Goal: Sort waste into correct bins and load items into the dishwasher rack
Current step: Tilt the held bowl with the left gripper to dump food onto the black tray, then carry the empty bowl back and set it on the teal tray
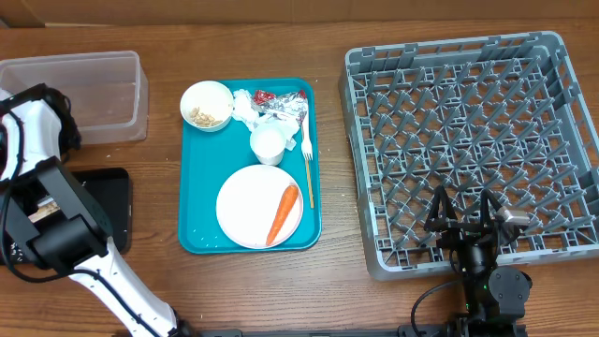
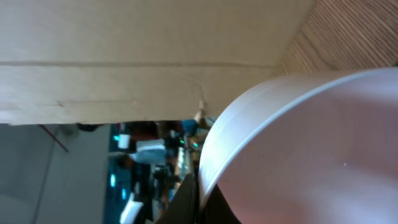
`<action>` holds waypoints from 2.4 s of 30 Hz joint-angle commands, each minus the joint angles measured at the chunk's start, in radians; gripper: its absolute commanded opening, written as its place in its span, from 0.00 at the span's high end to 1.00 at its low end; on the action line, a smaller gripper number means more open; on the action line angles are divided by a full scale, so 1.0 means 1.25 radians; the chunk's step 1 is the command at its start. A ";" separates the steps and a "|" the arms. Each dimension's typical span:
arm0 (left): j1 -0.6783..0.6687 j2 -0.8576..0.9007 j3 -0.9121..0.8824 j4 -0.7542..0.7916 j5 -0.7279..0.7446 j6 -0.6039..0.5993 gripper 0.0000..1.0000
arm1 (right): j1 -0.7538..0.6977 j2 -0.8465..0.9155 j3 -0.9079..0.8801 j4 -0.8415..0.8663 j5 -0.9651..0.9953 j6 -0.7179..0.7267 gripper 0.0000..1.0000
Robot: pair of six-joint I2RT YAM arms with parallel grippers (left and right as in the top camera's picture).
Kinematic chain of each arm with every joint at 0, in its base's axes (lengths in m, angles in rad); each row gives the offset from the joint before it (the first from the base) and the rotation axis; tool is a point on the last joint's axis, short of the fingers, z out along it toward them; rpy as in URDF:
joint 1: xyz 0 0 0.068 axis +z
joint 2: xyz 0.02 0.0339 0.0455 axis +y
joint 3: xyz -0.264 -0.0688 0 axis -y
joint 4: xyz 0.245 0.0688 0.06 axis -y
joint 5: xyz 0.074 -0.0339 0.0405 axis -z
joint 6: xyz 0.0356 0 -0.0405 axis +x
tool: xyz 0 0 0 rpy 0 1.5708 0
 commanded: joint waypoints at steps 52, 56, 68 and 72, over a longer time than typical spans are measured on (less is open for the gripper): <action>0.128 -0.368 0.010 0.033 0.815 0.045 0.96 | -0.005 -0.006 -0.008 0.006 0.000 0.001 0.00; 0.139 -0.412 0.010 0.037 0.898 0.095 0.96 | -0.005 -0.006 -0.008 0.006 0.000 0.001 0.00; 0.138 -0.425 0.010 0.026 1.173 0.190 0.96 | -0.005 -0.006 -0.008 0.006 0.000 0.001 0.00; 0.138 -0.425 0.010 0.034 1.427 0.297 0.96 | -0.005 -0.006 -0.008 0.006 0.000 0.001 0.00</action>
